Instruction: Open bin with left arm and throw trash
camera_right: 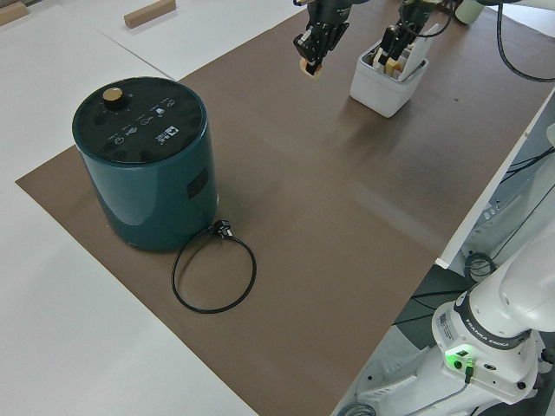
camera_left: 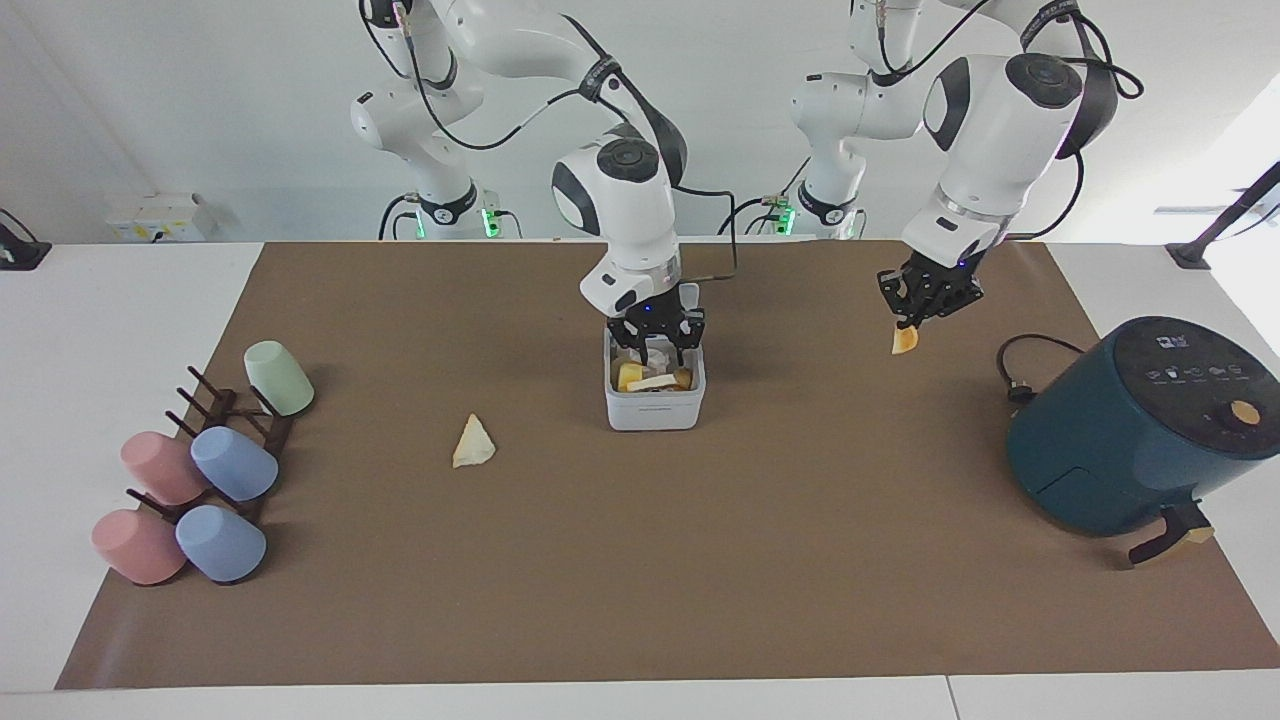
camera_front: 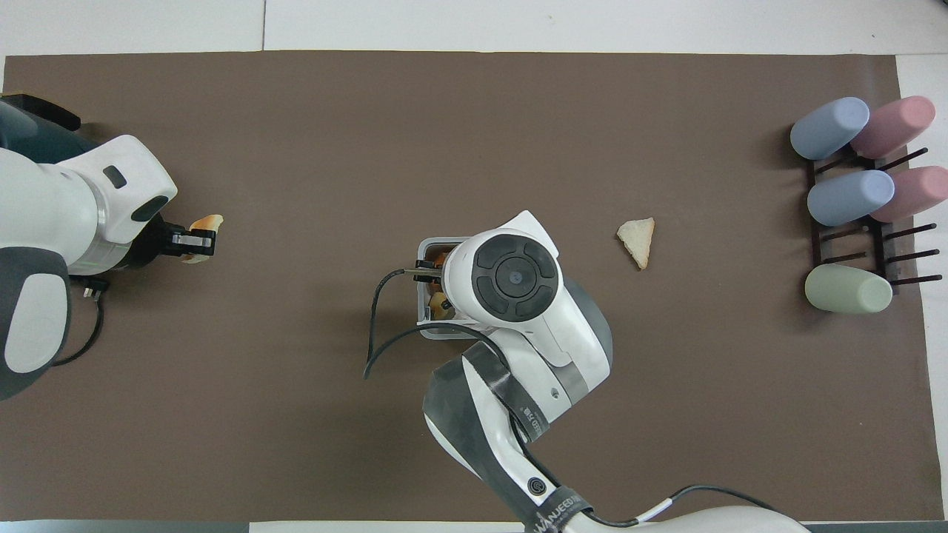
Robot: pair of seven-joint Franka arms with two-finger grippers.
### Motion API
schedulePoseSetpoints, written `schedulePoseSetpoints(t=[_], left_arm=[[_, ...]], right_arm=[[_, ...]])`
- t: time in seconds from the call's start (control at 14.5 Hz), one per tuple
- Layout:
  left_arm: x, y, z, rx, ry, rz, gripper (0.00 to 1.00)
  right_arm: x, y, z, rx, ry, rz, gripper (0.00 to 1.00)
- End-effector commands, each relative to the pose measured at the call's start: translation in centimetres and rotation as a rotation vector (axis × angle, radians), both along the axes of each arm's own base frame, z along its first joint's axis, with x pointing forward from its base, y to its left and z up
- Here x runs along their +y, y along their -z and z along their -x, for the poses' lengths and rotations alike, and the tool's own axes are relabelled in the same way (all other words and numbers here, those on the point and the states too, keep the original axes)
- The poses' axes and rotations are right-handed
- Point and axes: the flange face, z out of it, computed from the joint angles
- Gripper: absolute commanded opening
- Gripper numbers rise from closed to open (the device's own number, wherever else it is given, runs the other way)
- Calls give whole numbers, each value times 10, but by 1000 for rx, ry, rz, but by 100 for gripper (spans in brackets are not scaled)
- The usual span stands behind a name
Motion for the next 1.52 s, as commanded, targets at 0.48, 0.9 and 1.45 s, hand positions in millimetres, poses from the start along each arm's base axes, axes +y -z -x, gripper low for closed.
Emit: schedulePoseSetpoints(t=[0.48,0.9,1.45], left_arm=[[-136,41,10,-76,-40,42,0],[-241,73,33,-85,-37,160,0],[-286,77,74,-36,32,191,100]], right_arm=[[-83,-60,-71,-55,-54,18,100],[-214,-12,-104,-29,-320,96,100],[-278,112,-49,25,-391,128,97]])
